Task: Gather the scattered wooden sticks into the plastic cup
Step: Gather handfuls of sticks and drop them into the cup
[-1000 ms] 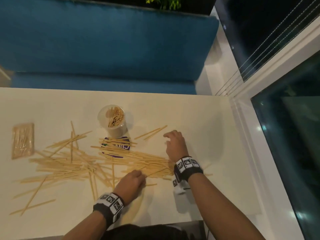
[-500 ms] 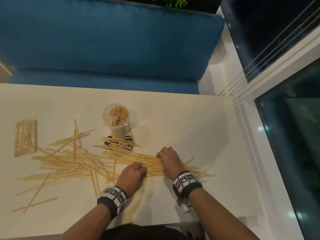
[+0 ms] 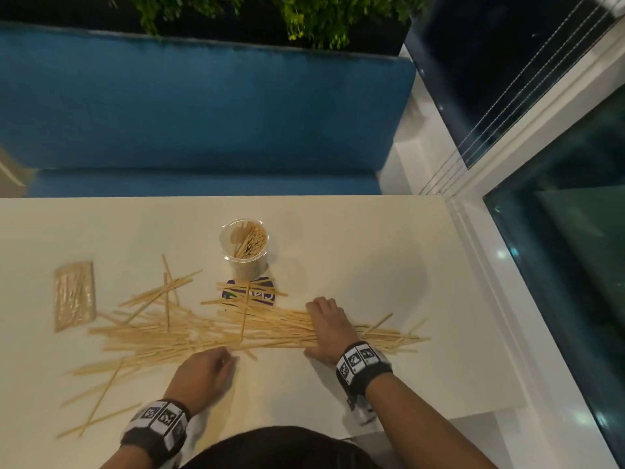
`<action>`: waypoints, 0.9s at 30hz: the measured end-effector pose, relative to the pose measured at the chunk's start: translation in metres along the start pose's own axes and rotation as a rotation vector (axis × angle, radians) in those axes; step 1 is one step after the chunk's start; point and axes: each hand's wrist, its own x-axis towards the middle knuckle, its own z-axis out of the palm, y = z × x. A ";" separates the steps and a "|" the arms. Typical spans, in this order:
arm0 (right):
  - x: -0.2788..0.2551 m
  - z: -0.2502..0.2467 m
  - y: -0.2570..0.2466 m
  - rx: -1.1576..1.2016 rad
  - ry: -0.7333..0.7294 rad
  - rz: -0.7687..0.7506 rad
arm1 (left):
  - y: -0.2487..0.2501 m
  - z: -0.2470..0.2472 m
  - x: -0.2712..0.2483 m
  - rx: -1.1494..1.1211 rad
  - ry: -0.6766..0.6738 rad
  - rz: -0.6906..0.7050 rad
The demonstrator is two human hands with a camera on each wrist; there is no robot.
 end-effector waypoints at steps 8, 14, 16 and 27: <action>0.015 0.003 -0.039 -0.116 -0.038 -0.028 | -0.067 -0.028 -0.023 -0.003 0.022 -0.144; 0.012 0.008 -0.052 -0.290 -0.052 -0.031 | -0.066 -0.026 -0.020 0.056 0.020 -0.195; 0.010 0.010 -0.057 -0.309 -0.053 -0.029 | -0.066 -0.026 -0.020 0.075 0.017 -0.205; 0.006 0.007 -0.053 -0.270 -0.067 -0.002 | -0.063 -0.028 -0.027 -0.042 0.030 -0.239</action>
